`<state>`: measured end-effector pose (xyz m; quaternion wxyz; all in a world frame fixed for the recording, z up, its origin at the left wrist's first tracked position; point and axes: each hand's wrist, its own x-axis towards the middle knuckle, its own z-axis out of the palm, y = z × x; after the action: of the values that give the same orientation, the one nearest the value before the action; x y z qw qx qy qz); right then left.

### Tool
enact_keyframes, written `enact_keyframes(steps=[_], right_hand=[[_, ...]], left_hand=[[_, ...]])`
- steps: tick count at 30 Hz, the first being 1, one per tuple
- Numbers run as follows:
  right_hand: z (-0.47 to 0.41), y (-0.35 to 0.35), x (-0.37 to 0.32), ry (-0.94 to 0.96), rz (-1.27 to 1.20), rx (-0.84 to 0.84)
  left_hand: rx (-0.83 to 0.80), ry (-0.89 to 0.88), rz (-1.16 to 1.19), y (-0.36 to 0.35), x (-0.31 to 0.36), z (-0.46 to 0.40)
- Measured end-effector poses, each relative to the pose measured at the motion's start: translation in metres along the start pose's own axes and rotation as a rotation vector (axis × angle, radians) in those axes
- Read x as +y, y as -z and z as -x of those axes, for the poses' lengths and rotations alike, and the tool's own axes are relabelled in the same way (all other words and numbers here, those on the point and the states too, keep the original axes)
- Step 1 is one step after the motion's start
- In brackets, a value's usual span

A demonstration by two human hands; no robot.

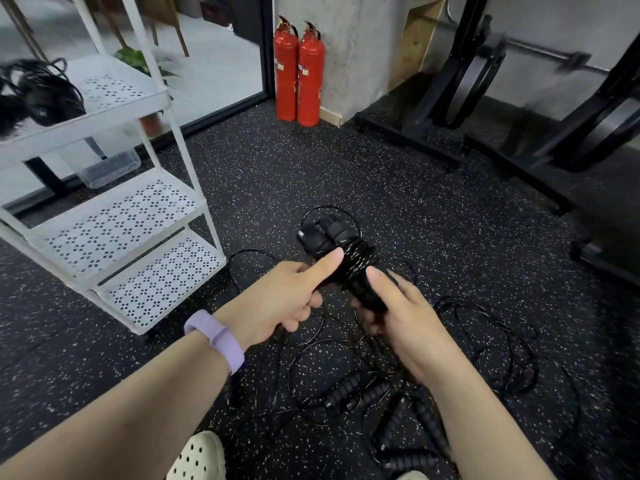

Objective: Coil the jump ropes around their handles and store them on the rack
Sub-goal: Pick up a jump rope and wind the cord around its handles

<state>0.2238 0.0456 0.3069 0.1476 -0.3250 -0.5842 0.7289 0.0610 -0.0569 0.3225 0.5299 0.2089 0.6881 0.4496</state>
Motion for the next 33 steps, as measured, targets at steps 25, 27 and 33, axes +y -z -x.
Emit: enact_keyframes(steps=[25,27,33], right_hand=[[0.004,-0.007,0.002,-0.231,-0.163,-0.266],[0.003,-0.005,0.005,-0.247,-0.193,-0.291],[-0.003,-0.006,0.010,0.034,0.202,0.034]], left_hand=[[-0.242,-0.044,0.042,0.006,-0.006,0.003],[-0.285,-0.076,0.013,0.003,-0.004,0.005],[-0.122,0.025,0.013,0.003,0.000,0.002]])
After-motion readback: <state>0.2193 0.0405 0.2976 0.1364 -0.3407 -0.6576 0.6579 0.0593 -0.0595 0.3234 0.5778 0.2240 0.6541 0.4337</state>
